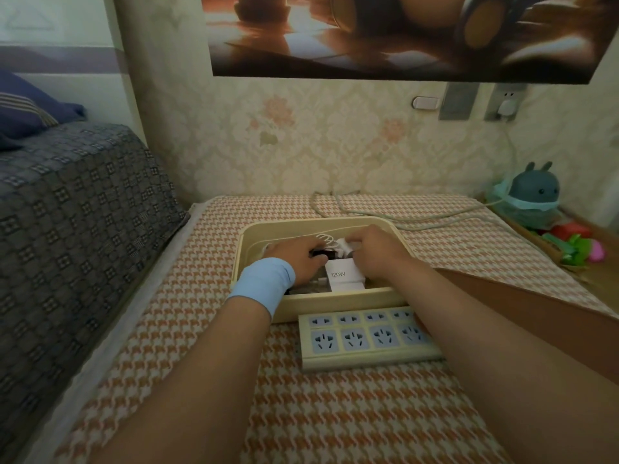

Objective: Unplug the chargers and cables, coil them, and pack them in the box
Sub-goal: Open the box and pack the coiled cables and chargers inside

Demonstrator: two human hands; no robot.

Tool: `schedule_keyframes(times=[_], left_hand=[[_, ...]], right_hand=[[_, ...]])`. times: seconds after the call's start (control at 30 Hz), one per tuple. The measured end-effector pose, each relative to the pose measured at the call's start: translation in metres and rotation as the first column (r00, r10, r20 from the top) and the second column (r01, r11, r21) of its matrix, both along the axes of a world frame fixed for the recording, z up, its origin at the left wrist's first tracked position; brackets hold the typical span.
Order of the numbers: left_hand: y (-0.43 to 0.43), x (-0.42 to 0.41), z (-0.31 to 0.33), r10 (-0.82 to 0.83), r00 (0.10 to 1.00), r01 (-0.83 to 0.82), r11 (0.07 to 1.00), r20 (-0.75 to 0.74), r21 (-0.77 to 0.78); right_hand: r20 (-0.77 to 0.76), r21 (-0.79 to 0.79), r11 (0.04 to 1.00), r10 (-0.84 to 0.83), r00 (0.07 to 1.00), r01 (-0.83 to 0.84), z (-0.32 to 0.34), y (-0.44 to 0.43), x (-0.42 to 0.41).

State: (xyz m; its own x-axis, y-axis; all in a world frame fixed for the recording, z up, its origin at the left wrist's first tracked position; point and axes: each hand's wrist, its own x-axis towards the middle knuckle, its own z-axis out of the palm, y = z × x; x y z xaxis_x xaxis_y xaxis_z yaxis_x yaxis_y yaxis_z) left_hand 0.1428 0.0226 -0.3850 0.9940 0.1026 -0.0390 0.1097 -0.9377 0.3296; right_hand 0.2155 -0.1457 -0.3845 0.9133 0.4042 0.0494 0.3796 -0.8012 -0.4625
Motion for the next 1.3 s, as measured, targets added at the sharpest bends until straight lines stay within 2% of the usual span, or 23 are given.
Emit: schedule_keyframes(times=[0.1, 0.17, 0.27, 0.4, 0.5, 0.6, 0.77, 0.87, 1.1, 1.2, 1.3], left_hand=[[-0.001, 0.003, -0.002, -0.054, 0.993, 0.069, 0.987, -0.102, 0.145], [-0.002, 0.003, -0.001, -0.064, 0.993, 0.079, 0.986, -0.103, 0.149], [-0.007, -0.003, 0.006, -0.043, 0.998, 0.041, 0.998, 0.038, 0.056], [-0.028, -0.022, 0.030, -0.037, 0.974, 0.038, 0.999, 0.224, 0.002], [-0.055, -0.044, 0.049, -0.088, 0.946, 0.095, 0.995, 0.310, -0.006], [-0.087, -0.068, 0.062, -0.132, 0.934, 0.146, 0.989, 0.333, -0.017], [-0.149, -0.104, 0.070, -0.166, 0.952, 0.197, 0.975, 0.256, -0.102], [-0.193, -0.121, 0.063, -0.257, 0.949, 0.274, 0.958, 0.185, -0.078], [-0.276, -0.159, 0.054, -0.367, 0.928, 0.370, 0.927, 0.062, -0.065], [-0.297, -0.168, 0.047, -0.396, 0.918, 0.391, 0.915, -0.026, -0.103], [-0.314, -0.170, 0.036, -0.402, 0.902, 0.389, 0.915, -0.156, -0.109]], right_hand=[[-0.058, -0.135, 0.989, 0.059, 0.997, -0.066, 0.006, 0.000, -0.006], [-0.082, -0.171, 0.982, 0.063, 0.995, -0.076, 0.012, 0.001, -0.009], [-0.080, -0.121, 0.989, 0.071, 0.994, -0.080, 0.019, -0.004, -0.016], [0.013, 0.001, 0.996, 0.094, 0.996, -0.094, 0.032, -0.021, -0.039], [0.067, 0.068, 0.994, 0.085, 0.994, -0.090, 0.043, -0.042, -0.068], [0.078, 0.091, 0.993, 0.063, 0.995, -0.070, 0.050, -0.073, -0.101], [0.030, 0.105, 0.994, 0.034, 0.999, -0.037, 0.057, -0.142, -0.150], [0.012, 0.108, 0.994, -0.009, 1.000, 0.008, 0.051, -0.189, -0.175], [-0.089, -0.006, 0.995, -0.101, 0.991, 0.101, 0.052, -0.284, -0.216], [-0.183, -0.091, 0.995, -0.067, 0.981, 0.051, 0.051, -0.310, -0.223], [-0.165, -0.191, 0.981, -0.057, 0.985, 0.025, 0.042, -0.326, -0.222]])
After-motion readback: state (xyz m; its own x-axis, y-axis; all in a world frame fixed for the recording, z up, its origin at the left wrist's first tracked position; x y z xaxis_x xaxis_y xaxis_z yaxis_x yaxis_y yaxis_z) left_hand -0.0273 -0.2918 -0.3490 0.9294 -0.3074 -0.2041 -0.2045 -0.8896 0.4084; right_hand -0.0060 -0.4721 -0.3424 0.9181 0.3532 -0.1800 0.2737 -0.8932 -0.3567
